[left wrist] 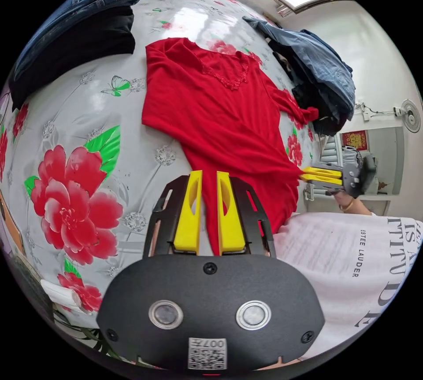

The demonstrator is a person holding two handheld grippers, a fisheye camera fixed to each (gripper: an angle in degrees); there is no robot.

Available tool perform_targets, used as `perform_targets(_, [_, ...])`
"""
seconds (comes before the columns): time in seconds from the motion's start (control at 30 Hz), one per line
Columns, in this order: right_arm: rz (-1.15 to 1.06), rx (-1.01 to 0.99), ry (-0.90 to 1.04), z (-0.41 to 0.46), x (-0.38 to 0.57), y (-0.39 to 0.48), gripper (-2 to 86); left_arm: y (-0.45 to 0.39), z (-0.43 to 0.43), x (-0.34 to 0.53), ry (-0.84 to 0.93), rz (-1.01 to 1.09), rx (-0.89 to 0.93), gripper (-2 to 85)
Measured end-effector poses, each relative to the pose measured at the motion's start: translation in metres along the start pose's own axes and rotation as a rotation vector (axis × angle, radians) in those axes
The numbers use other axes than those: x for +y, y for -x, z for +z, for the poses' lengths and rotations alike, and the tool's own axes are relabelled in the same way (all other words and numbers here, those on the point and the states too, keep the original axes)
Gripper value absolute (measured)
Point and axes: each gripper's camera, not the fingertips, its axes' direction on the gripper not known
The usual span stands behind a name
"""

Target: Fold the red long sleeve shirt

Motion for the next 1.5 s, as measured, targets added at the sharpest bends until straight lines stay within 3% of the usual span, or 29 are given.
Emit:
perform_targets(0.23, [0.082, -0.041, 0.14, -0.015, 0.067, -0.02, 1.4, -0.002, 0.031, -0.028, 0.056, 0.019, -0.034, 5.3])
perform_targets(0.53, [0.179, -0.248, 0.142, -0.024, 0.078, -0.057, 7.5, -0.01, 0.037, -0.045, 0.068, 0.019, -0.072, 4.7])
perform_targets(0.6, [0.264, -0.201, 0.09, -0.038, 0.087, -0.084, 8.1, -0.008, 0.032, -0.043, 0.05, 0.008, -0.067, 3.9])
perform_targets(0.77, [0.855, -0.086, -0.298, -0.093, 0.144, -0.219, 8.8, -0.005, 0.022, -0.029, 0.013, -0.054, -0.056, 2.2])
perform_targets(0.87, [1.122, -0.018, -0.42, -0.103, 0.179, -0.281, 9.0, -0.003, 0.018, -0.019, -0.003, -0.105, -0.043, 1.6])
perform_targets(1.07, [1.326, 0.042, -0.464, -0.107, 0.205, -0.355, 8.1, -0.003, 0.01, 0.007, -0.016, -0.186, -0.06, 0.4])
perform_targets(1.3, [1.32, -0.06, -0.562, -0.107, 0.206, -0.355, 2.0, -0.012, 0.01, 0.033, -0.069, -0.257, -0.039, -0.1])
perform_targets(1.4, [1.121, -0.067, -0.75, -0.151, 0.183, -0.315, 0.7, -0.02, 0.008, 0.037, -0.099, -0.253, -0.022, 0.1])
perform_targets(1.5, [0.971, 0.08, -0.876, -0.21, 0.159, -0.247, 0.3, -0.033, 0.001, 0.036, -0.15, -0.215, -0.005, 0.3])
